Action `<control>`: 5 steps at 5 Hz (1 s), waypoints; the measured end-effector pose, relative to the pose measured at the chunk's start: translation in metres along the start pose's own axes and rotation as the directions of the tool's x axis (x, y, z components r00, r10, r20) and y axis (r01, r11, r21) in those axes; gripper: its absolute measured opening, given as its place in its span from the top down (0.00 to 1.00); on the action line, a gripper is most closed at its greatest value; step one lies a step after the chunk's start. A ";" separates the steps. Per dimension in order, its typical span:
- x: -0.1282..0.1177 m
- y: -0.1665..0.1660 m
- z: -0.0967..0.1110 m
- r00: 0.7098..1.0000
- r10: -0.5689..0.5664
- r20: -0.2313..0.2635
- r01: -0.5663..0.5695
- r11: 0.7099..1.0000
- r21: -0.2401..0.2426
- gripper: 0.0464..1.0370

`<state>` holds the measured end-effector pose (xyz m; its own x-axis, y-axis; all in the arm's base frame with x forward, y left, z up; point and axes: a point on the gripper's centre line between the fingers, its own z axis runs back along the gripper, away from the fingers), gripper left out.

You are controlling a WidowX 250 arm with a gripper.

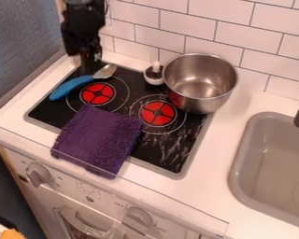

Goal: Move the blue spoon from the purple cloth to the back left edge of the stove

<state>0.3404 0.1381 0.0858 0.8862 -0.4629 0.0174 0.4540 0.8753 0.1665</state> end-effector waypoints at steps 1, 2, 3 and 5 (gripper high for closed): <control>-0.006 -0.008 0.016 0.999 -0.034 -0.008 0.034 0.999 0.021 0.04; -0.006 -0.009 0.017 0.999 -0.035 -0.006 0.035 0.999 0.024 0.04; -0.006 -0.009 0.017 0.999 -0.035 -0.006 0.035 0.999 0.024 0.04; -0.006 -0.008 0.017 0.999 -0.033 -0.005 0.033 0.999 0.025 0.04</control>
<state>0.3296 0.1317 0.1012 0.8712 -0.4909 0.0070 0.4807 0.8558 0.1913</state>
